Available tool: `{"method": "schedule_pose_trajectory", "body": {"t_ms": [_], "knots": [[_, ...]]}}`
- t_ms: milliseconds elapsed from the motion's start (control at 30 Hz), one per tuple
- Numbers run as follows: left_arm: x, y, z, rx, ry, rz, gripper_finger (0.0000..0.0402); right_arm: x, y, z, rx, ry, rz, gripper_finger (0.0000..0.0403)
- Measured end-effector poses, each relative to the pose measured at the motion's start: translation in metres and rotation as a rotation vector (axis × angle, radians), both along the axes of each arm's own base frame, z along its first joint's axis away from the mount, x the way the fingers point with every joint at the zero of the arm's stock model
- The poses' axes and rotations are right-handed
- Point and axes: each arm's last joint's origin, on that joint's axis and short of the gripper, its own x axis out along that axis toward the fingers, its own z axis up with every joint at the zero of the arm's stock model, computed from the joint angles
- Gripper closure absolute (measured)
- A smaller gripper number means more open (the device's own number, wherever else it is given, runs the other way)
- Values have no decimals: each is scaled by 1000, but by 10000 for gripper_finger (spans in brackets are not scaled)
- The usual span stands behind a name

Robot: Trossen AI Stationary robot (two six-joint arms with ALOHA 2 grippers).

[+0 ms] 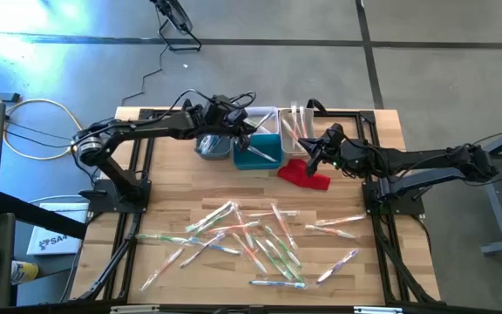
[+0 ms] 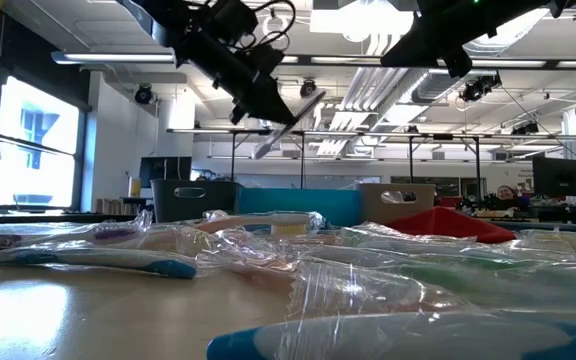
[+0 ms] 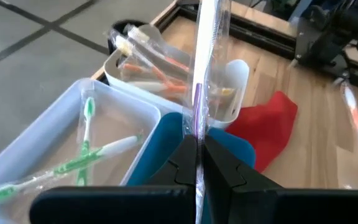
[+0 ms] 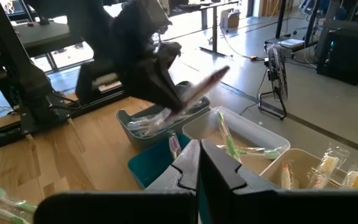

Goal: Pick & Place Toothbrushes
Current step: Put the top left purple toothbrush into the blue bin

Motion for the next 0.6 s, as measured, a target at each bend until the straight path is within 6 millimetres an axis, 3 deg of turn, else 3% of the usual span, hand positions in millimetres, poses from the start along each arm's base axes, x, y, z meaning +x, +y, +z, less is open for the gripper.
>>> {"method": "schedule_pose_trajectory", "body": {"t_ms": [233, 600], "knots": [[16, 2, -34, -97, 67, 26, 398, 0, 0, 0, 0, 1, -2, 398], [29, 0, -63, -131, 144, 20, 398, 0, 0, 0, 0, 1, -1, 398]]}}
